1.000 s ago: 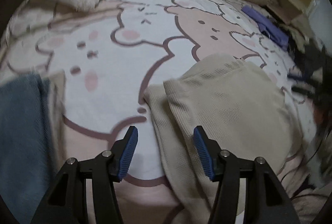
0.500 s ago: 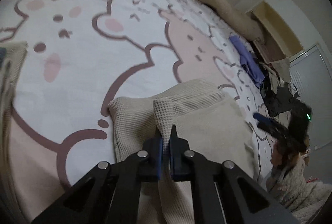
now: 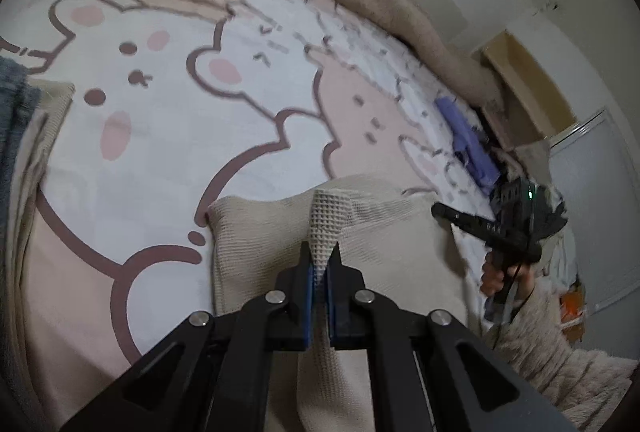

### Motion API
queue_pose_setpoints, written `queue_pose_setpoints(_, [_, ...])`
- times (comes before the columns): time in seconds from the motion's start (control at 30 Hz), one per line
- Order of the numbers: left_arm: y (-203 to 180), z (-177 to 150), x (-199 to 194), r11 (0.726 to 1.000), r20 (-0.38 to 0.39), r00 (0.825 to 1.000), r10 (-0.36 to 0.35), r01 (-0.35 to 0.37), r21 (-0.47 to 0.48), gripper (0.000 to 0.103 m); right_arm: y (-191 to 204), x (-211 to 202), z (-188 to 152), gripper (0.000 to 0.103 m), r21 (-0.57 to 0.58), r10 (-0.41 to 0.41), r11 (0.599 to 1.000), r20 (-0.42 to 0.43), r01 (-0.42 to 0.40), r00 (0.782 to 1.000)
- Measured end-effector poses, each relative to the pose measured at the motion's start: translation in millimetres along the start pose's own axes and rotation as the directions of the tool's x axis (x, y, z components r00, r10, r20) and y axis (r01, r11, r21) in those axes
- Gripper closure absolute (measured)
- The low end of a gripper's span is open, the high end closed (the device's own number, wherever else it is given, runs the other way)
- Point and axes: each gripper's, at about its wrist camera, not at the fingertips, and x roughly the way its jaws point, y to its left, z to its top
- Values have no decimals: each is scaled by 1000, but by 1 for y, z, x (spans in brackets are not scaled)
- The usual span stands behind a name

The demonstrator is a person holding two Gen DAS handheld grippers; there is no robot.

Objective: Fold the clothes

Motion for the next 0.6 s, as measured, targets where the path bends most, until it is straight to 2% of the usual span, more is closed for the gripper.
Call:
queue_pose_setpoints(0.13, [-21,-5,-28,999,73,997,7,-9,39,98,20,-39,-6,95,-66,12,998,124,-4,992])
queue_pose_setpoints(0.23, [-30,-3,-48,999,123,992,4,-9,42,98,37,-54,-1,96,-108,56,993,155,-40,986])
queue_pose_setpoints(0.33, [-32,5,-65,997,169,985,38,-49,60,98,58,-65,12,96,-160,109,984,195,-78,975])
queue_pose_setpoints(0.47, [-12,18,-47,990,143,982,124,-133,50,98,65,-47,30,96,-171,82,984,204,-47,976])
queue_pose_setpoints(0.6, [25,22,6,982,69,980,189,-190,3,98,47,1,39,96,-129,-14,991,124,30,992])
